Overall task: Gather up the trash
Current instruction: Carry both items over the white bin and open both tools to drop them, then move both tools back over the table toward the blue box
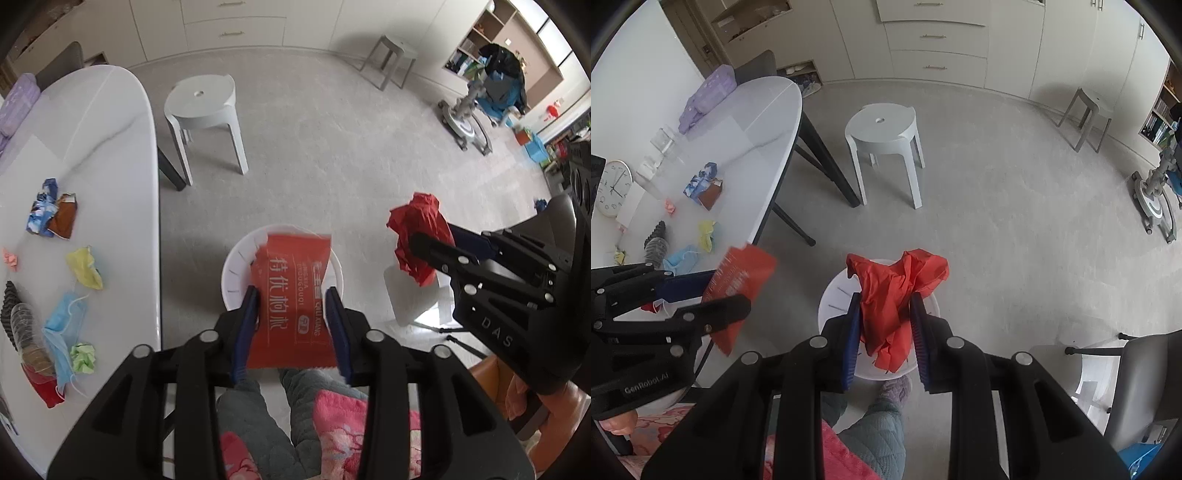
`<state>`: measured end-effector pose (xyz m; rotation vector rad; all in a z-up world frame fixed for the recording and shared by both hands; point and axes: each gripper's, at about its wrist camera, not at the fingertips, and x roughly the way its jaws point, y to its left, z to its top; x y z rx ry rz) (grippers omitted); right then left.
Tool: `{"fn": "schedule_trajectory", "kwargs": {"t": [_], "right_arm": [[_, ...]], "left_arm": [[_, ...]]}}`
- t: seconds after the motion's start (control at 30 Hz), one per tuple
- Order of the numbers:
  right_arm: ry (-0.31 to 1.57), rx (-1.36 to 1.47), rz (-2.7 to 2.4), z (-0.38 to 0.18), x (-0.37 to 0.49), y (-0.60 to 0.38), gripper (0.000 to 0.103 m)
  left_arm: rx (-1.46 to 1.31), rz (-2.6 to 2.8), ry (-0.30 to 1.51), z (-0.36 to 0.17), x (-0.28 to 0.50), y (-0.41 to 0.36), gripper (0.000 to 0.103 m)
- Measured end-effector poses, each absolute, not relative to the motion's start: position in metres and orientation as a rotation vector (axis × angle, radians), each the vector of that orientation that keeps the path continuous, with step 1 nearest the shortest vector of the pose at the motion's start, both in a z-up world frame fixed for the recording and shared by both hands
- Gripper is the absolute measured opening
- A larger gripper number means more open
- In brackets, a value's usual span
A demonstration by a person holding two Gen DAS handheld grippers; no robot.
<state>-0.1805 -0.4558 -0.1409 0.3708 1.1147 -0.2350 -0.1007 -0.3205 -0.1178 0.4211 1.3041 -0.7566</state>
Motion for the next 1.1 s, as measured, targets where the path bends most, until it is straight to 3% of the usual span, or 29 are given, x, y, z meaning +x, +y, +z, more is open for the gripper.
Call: {"fn": "schedule_trajectory", "kwargs": {"t": [0.03,0.07,0.27,0.47,0.67,0.7,0.73,0.83,0.9,1.1], "right_arm": [[1.117,0.374,-0.235,-0.142,-0.179,-0.456,0.027],[1.121,0.379,-0.237,-0.143,-0.179,-0.457,0.027],[1.132,0.393,-0.248,-0.149,-0.182,-0.459,0.028],[1.152,0.404,-0.244,-0.158,-0.176,-0.456,0.03],[1.198,0.408,-0.209,-0.176,-0.165,-0.443,0.033],[1.207,0.406,-0.205,-0.179,-0.164,-0.44,0.041],[1.219,0.402,-0.205,-0.183,-0.161,-0.435,0.058],[1.234,0.375,-0.227,-0.186,-0.156,-0.427,0.091],[1.236,0.354,-0.24,-0.186,-0.153,-0.423,0.101],[1.254,0.312,-0.29,-0.183,-0.142,-0.418,0.101]], "left_arm": [[0.434,-0.753,1.302,-0.118,-0.102,-0.321,0.058],[0.441,-0.752,1.296,-0.117,-0.104,-0.322,0.063],[0.462,-0.762,1.221,-0.102,-0.109,-0.321,0.086],[0.443,-0.725,1.172,-0.088,-0.102,-0.309,0.095],[0.392,-0.673,1.166,-0.08,-0.086,-0.286,0.095],[0.388,-0.668,1.166,-0.078,-0.085,-0.284,0.095],[0.382,-0.661,1.167,-0.078,-0.082,-0.28,0.095],[0.37,-0.646,1.166,-0.075,-0.079,-0.273,0.095],[0.364,-0.639,1.164,-0.074,-0.076,-0.267,0.095],[0.329,-0.621,1.165,-0.072,-0.065,-0.249,0.095]]}}
